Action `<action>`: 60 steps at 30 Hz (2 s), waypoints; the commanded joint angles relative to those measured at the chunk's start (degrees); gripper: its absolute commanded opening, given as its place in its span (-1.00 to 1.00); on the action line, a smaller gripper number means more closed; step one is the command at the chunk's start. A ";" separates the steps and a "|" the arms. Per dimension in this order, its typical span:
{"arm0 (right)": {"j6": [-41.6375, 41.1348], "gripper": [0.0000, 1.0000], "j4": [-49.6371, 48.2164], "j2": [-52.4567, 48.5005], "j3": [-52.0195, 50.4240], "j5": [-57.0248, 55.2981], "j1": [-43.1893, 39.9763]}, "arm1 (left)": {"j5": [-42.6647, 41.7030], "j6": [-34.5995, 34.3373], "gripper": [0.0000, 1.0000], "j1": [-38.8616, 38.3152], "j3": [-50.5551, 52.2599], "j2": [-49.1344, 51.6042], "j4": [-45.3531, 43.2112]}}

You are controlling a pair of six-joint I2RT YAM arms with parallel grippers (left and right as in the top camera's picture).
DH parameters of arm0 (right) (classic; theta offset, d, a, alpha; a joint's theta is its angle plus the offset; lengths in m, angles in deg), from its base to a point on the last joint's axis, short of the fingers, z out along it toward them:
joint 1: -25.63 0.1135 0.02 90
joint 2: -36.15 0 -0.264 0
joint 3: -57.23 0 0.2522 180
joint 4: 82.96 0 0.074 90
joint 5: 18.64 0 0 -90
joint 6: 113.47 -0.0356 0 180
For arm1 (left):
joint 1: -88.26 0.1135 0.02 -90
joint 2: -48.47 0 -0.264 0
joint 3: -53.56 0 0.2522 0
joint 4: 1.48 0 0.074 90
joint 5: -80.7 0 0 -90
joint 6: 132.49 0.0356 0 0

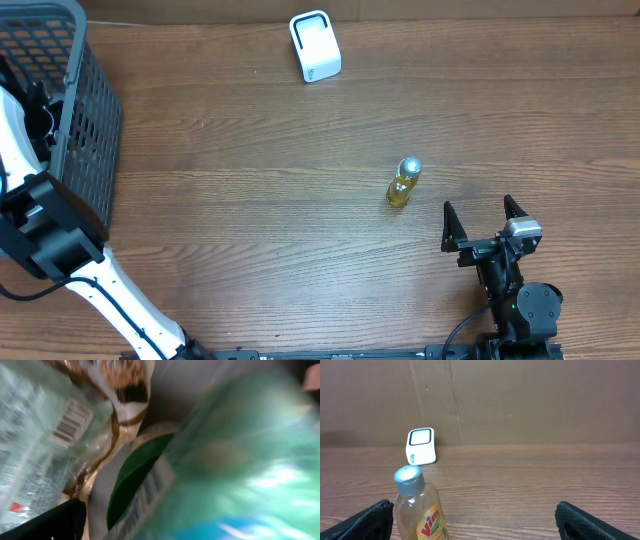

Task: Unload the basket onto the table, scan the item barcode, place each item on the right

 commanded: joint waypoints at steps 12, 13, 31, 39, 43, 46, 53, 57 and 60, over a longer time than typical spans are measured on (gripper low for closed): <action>-0.26 1.00 -0.13 0.46 -0.61 -0.20 -0.26 | 0.63 -2.10 0.31 -0.42 -2.56 0.50 2.21; -0.26 1.00 -0.13 0.46 -0.61 -0.20 -0.26 | 1.25 -2.58 0.31 -0.42 -3.85 0.37 2.99; -0.26 1.00 -0.13 0.46 -0.61 -0.20 -0.26 | 2.32 -12.37 0.21 -1.27 -22.67 -19.47 11.78; -0.26 1.00 -0.15 0.46 -0.61 -0.20 -0.26 | -0.68 -13.84 0.21 -6.27 -22.67 -32.79 16.74; -0.26 1.00 -0.13 0.46 -0.61 -0.20 -0.26 | -0.59 -13.84 0.21 -13.97 -22.67 -35.95 23.65; -0.26 1.00 -0.15 0.46 -0.61 -0.20 -0.26 | -1.03 -13.66 0.21 -19.41 -21.59 -36.02 24.48; -0.26 1.00 -0.15 0.46 -0.61 -0.20 -0.26 | 3.54 -19.61 0.23 -34.95 -14.75 -34.38 24.39; -0.26 1.00 -0.15 0.46 -0.61 -0.20 -0.26 | 6.84 -23.10 0.24 -42.56 -7.21 -34.21 21.77; -0.26 1.00 -0.13 0.46 -0.61 -0.20 -0.26 | 8.50 -25.20 0.24 -48.22 -0.15 -34.21 17.59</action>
